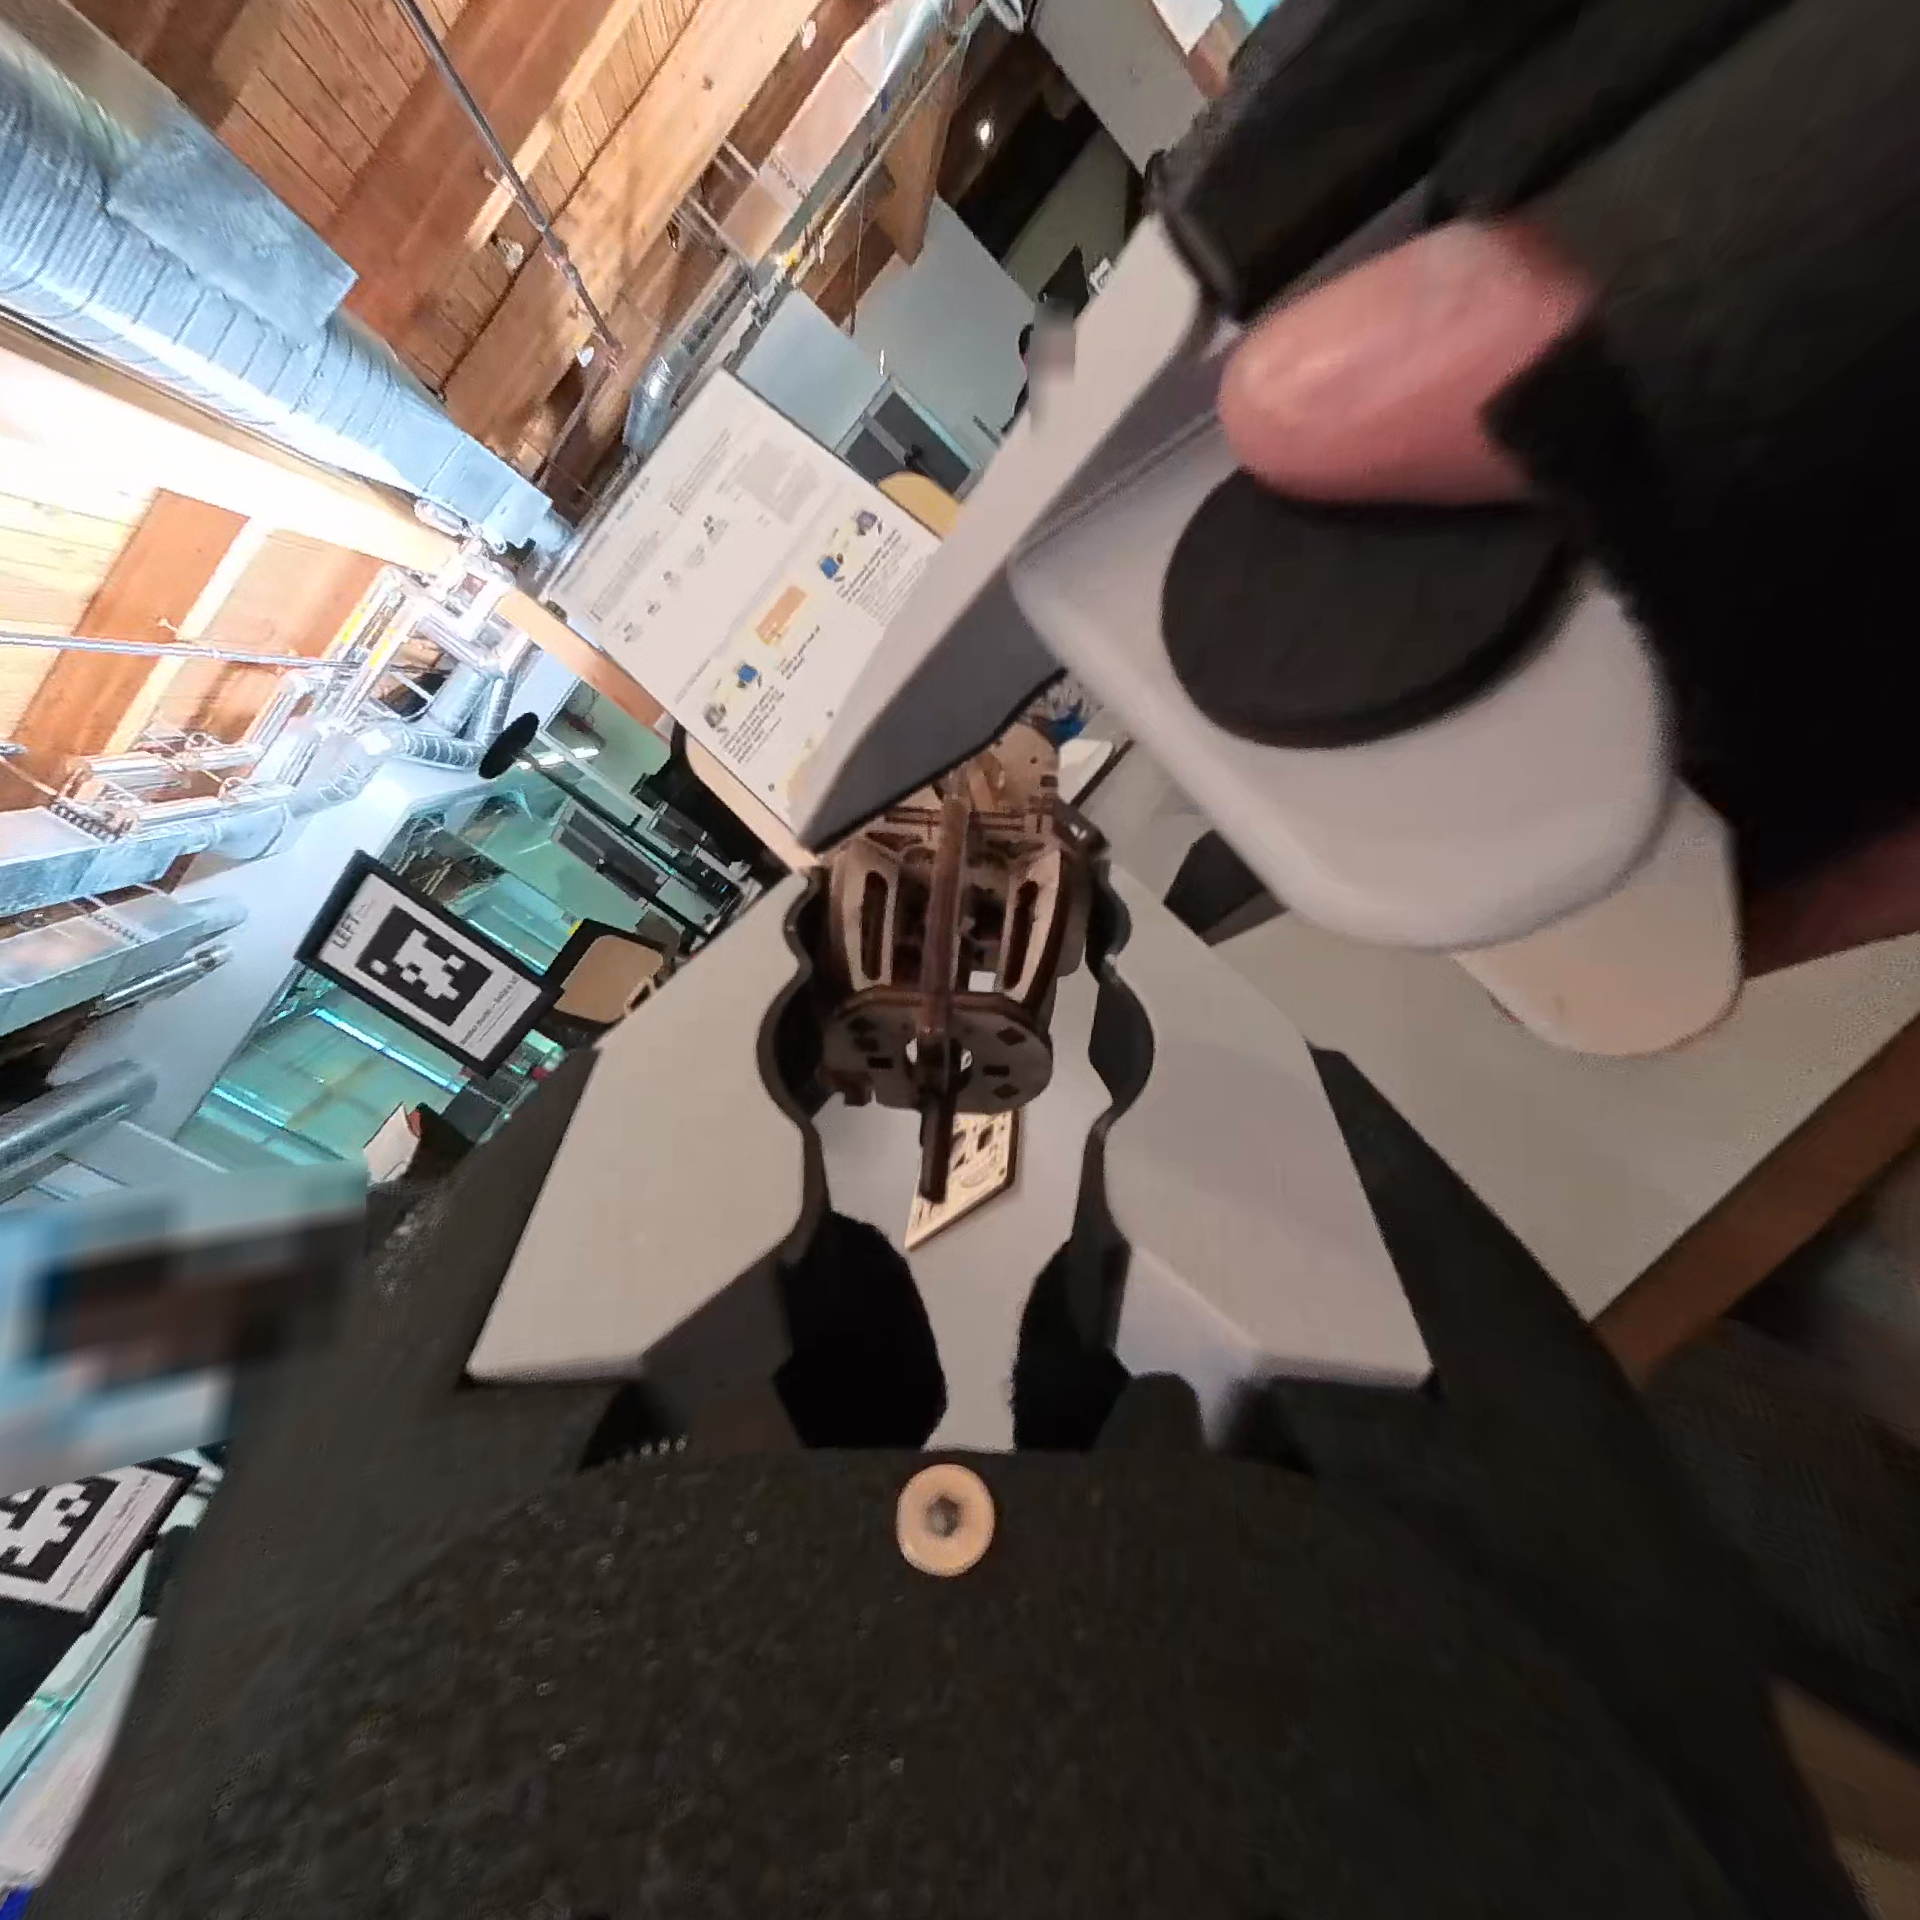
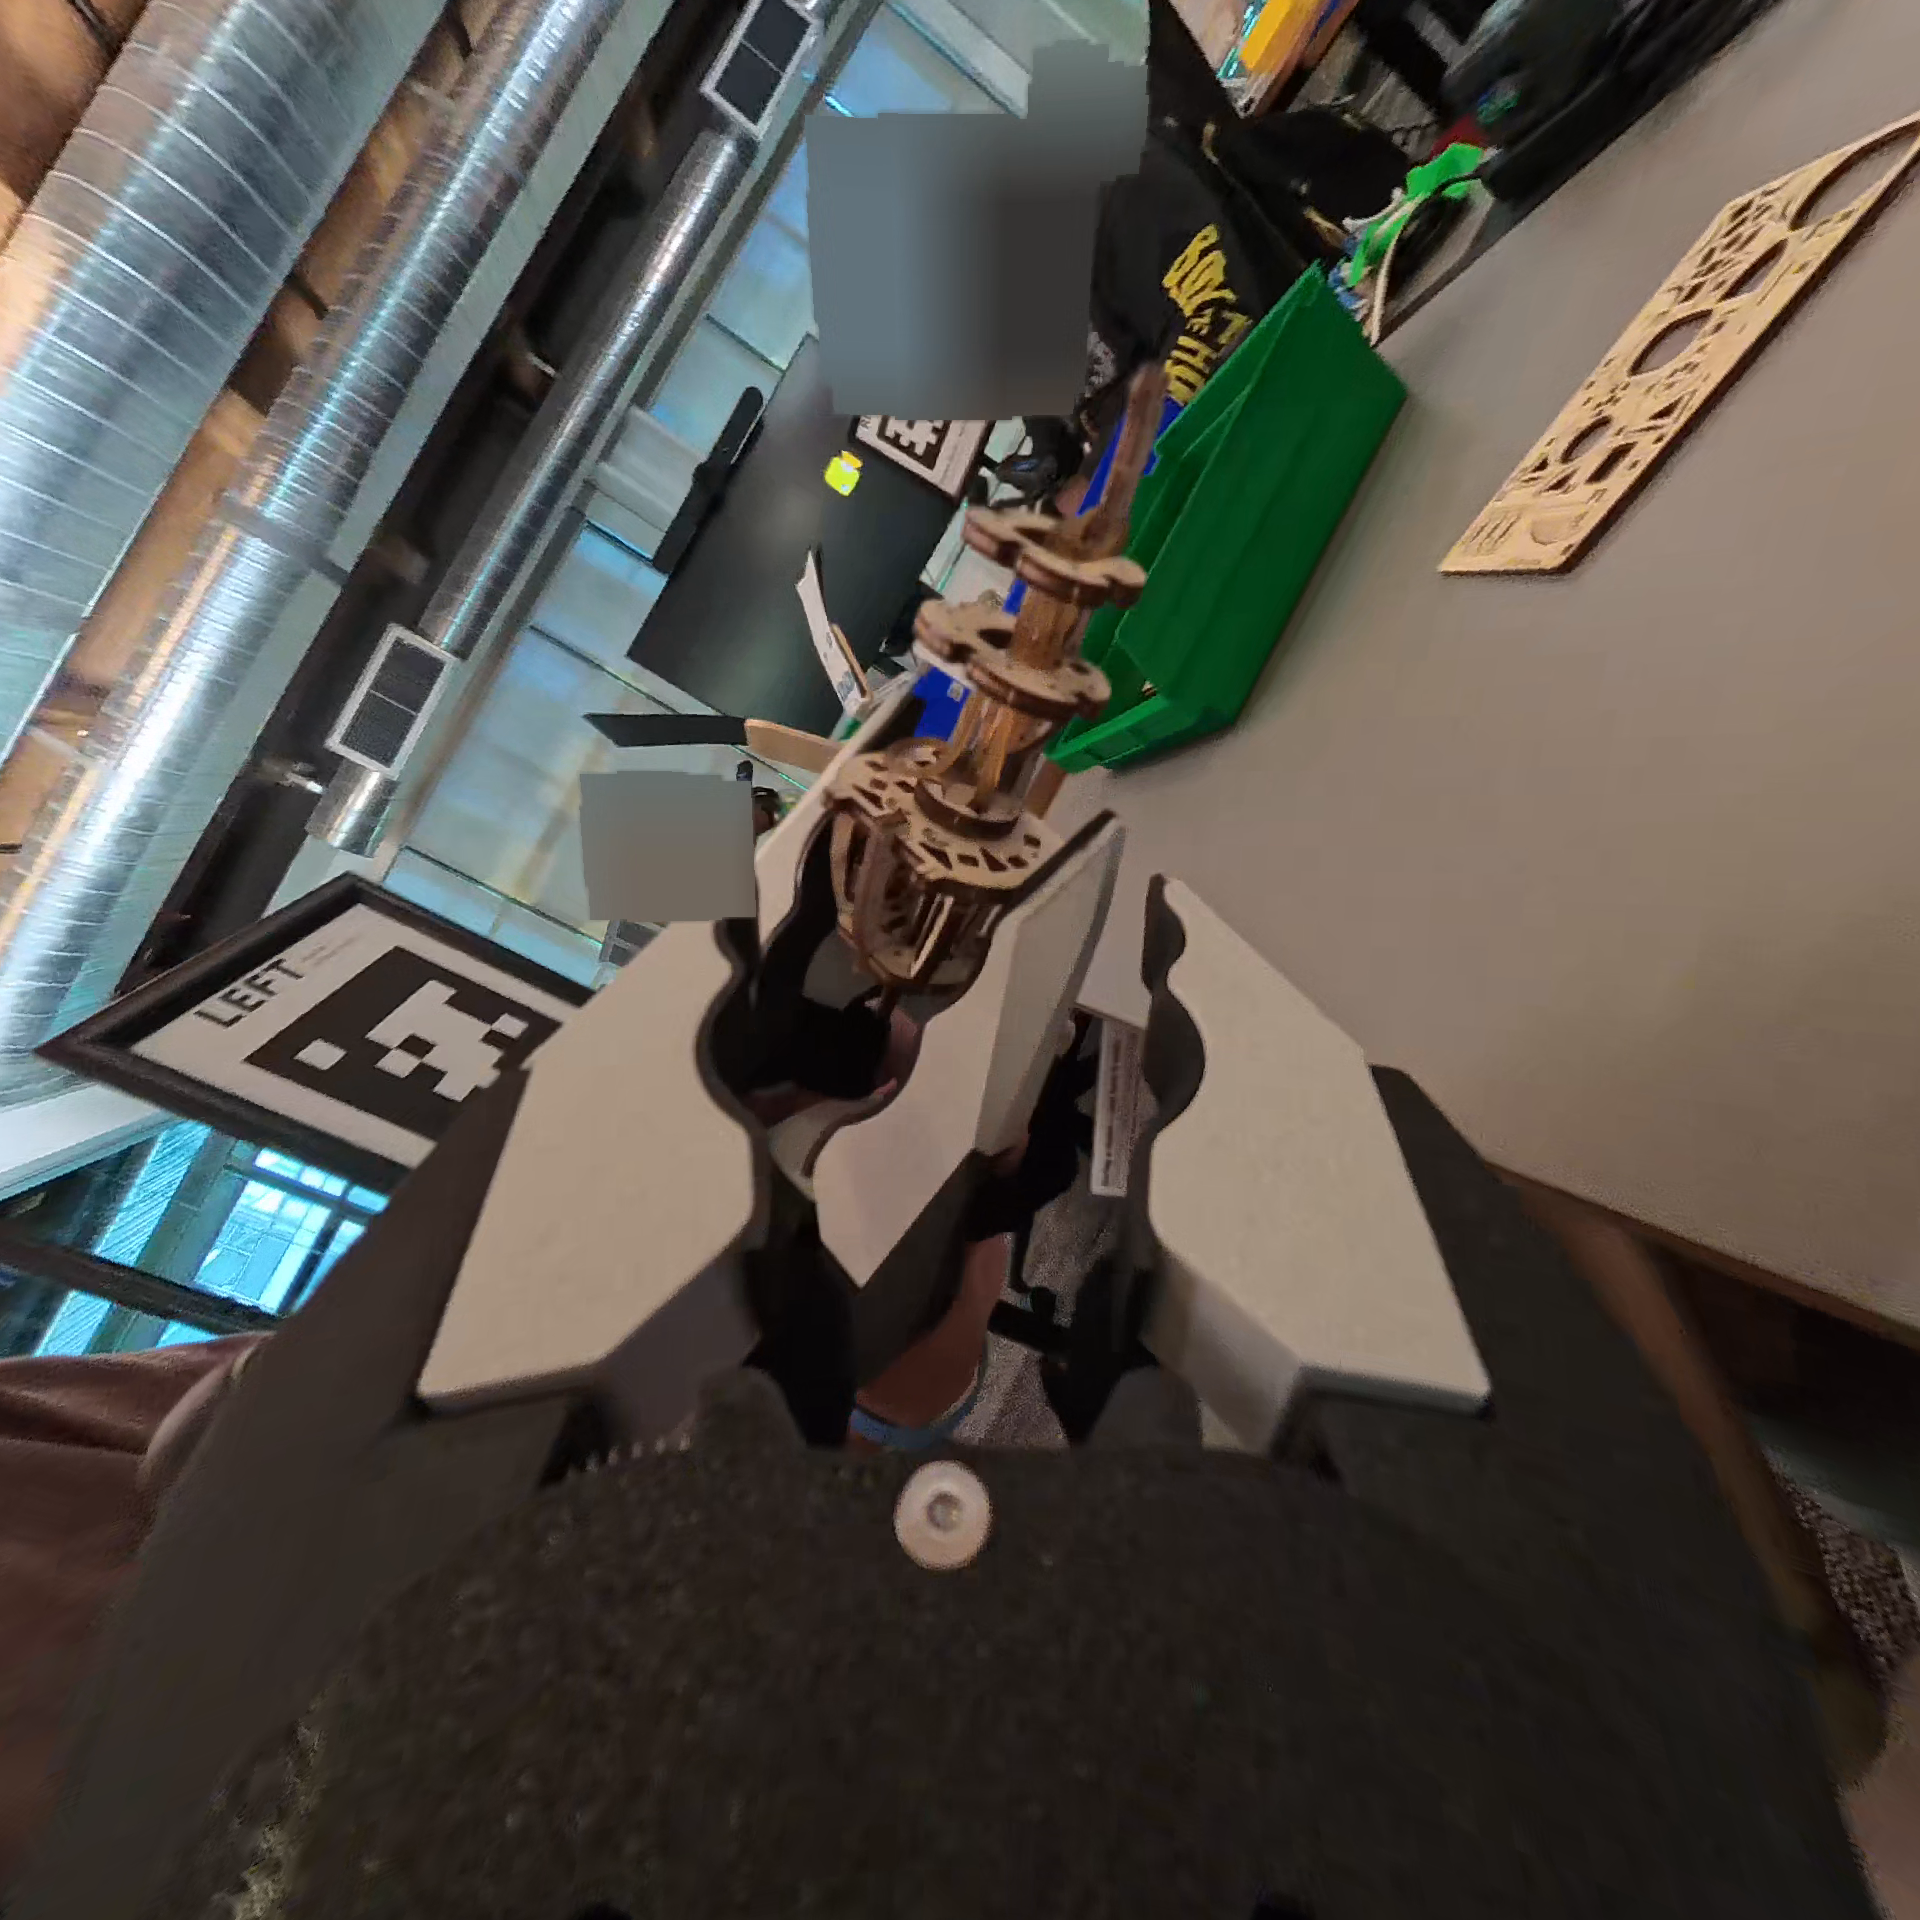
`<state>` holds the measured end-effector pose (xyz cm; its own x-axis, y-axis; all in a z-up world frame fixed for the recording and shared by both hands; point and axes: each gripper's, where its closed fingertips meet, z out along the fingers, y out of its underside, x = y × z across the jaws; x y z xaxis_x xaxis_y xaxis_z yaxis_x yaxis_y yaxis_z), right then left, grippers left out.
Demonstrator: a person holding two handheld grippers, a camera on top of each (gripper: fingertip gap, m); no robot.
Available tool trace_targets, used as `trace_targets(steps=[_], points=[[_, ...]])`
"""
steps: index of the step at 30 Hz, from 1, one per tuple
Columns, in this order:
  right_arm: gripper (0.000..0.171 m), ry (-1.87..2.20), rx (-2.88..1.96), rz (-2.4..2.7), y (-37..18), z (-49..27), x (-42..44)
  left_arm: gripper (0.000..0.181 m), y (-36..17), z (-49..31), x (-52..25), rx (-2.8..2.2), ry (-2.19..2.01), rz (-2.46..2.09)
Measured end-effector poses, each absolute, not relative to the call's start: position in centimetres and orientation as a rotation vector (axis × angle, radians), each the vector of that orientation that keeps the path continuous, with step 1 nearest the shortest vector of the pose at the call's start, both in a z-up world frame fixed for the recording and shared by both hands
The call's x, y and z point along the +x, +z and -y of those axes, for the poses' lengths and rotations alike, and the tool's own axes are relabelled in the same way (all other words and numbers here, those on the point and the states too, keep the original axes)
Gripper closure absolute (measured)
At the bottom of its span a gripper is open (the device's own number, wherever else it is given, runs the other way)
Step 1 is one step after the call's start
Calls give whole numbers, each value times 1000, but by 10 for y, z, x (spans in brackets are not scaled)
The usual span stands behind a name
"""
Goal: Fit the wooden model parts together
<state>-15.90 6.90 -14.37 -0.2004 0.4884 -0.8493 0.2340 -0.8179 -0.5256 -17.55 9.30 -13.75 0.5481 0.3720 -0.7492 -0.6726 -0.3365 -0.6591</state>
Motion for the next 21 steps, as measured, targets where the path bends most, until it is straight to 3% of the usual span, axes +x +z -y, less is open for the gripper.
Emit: trace_targets(steps=[4,7,21], points=[[104,2237,-1912,902,-160,-68,-185,135,-150,-96,-186,-1603,1104,-279],[117,2376,-1923,901,-165,-69,-198,135,-159,-100,-199,-1652,1081,-247],[128,2342,-2122,1281,-227,-97,-226,124,-225,-123,-212,-1915,975,-311]])
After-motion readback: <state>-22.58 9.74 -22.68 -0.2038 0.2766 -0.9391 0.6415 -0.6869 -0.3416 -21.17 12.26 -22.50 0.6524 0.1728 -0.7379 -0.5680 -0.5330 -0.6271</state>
